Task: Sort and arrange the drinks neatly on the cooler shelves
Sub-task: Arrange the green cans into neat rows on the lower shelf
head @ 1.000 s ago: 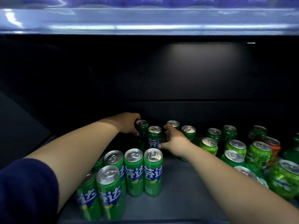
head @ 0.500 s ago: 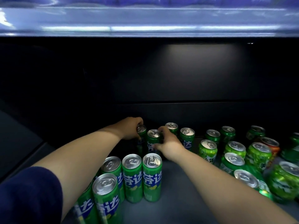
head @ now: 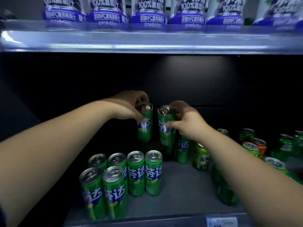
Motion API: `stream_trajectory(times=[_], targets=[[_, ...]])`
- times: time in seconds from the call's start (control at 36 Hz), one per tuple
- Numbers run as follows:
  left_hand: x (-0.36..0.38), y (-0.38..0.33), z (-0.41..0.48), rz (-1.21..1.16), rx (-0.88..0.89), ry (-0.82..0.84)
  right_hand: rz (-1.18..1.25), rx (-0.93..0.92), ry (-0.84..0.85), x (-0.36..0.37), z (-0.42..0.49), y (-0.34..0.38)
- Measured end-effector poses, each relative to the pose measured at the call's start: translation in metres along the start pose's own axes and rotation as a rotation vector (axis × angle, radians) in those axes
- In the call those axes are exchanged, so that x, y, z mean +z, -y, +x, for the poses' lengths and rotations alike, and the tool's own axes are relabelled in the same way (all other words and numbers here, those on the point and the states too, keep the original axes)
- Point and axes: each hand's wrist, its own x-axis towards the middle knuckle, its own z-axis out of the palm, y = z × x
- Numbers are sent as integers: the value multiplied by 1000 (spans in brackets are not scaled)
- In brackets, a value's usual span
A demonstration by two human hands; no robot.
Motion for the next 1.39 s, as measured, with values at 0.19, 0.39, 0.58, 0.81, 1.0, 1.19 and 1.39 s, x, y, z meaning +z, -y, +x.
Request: stream_trajectory(times=[0.19, 0.39, 0.58, 0.81, 1.0, 1.19, 1.39], targets=[[-32, -39, -46, 62, 114, 1, 78, -93, 17, -46, -49, 49], [7, -47, -83, 87, 148, 196, 162, -21, 147, -41, -107, 41], [54, -36, -105, 297, 135, 299, 128, 92, 241, 0, -135, 4], [79, -25, -116, 427, 126, 332, 95, 133, 257, 45, -150, -16], [81, -19, -119, 442, 78, 308, 142, 147, 225, 61, -159, -26], [81, -17, -120, 457, 52, 299, 71, 253, 285, 68, -172, -40], [85, -20, -127, 489, 133, 252, -170, 273, 304, 90, -190, -50]])
